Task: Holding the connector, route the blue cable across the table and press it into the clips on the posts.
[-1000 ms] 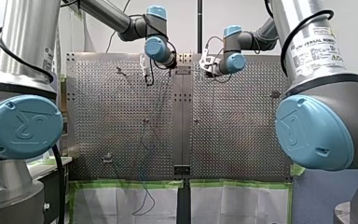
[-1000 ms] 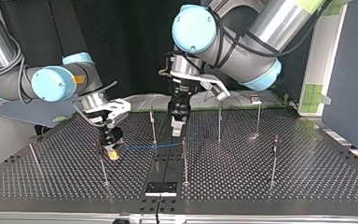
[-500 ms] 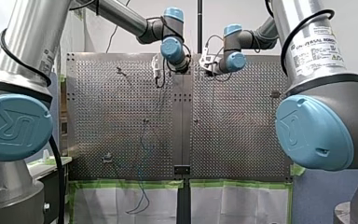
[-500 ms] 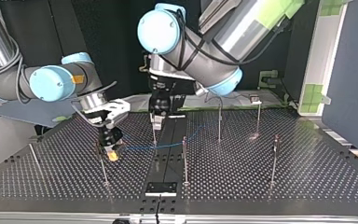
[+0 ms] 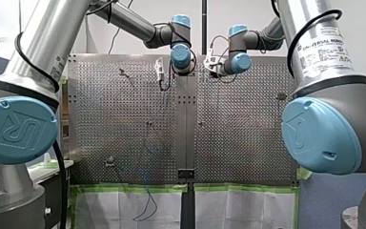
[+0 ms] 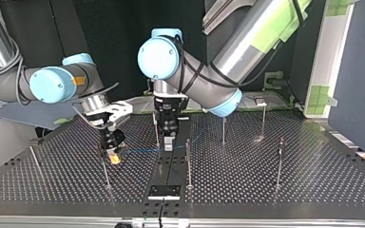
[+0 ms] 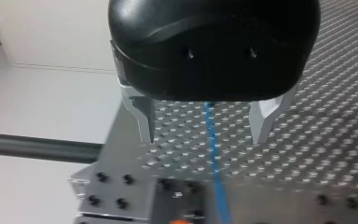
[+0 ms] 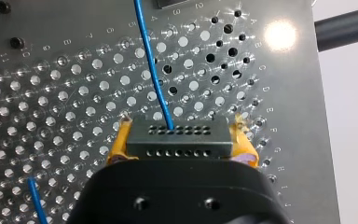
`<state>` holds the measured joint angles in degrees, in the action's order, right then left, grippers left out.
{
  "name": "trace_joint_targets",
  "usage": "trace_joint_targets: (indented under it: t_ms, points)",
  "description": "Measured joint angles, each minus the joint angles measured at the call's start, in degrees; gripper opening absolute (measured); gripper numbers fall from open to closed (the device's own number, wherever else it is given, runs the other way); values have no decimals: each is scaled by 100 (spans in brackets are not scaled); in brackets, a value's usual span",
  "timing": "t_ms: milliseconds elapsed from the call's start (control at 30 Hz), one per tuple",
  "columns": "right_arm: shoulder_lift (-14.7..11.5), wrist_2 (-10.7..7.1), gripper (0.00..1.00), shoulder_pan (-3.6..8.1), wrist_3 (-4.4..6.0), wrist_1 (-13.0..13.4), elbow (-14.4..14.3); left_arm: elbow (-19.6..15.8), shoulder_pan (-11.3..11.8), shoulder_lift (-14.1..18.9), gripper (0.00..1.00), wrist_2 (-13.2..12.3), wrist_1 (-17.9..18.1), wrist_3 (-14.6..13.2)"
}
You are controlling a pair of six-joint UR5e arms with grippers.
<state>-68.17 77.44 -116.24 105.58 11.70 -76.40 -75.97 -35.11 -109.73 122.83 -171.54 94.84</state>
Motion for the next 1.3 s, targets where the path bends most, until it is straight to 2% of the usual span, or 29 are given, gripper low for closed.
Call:
trace_joint_targets:
  t_ms: [167, 600, 833, 867, 900, 933, 967, 1000, 1033, 1067, 1100, 1133, 1167, 1300]
  points:
    - [-3, 0, 0, 0, 11, -7, 0, 231, 40, -125, 100, -68, -33, -1]
    - [-8, 0, 0, 0, 25, -9, 3, 860, 193, -741, 100, -86, -229, 43]
    - [-16, 0, 0, 0, 31, -9, 2, 967, 194, -933, 100, -35, -339, 41]
    - [-17, 0, 0, 0, 32, -10, 3, 969, 189, -938, 94, -11, -364, 34]
    - [-18, -1, 0, 0, 33, -11, 5, 970, 181, -942, 73, 28, -396, 22]
    - [-20, 0, 0, 0, 34, -13, 9, 970, 173, -944, 73, 53, -417, 11]
    - [-22, 0, 0, 0, 34, -14, 17, 970, 165, -945, 65, 73, -436, 3]
    - [-23, 0, 0, 0, 34, -17, 23, 971, 155, -945, 37, 92, -456, -5]
    - [-24, 0, 0, 0, 35, -19, 28, 971, 149, -945, 37, 102, -466, -9]
    - [-26, 0, 0, 0, 34, -21, 33, 971, 144, -946, 19, 109, -472, -12]
    - [-28, 0, 0, 0, 34, -23, 36, 972, 141, -946, 8, 114, -478, -14]
    - [-30, 0, 0, 0, 35, -24, 37, 972, 139, -946, 8, 117, -481, -15]
    - [-32, 0, 0, 0, 35, -27, 38, 972, 138, -946, 0, 119, -483, -16]
    - [-40, 0, 0, 0, 37, -39, 41, 972, 136, -948, 0, 122, -486, -4]
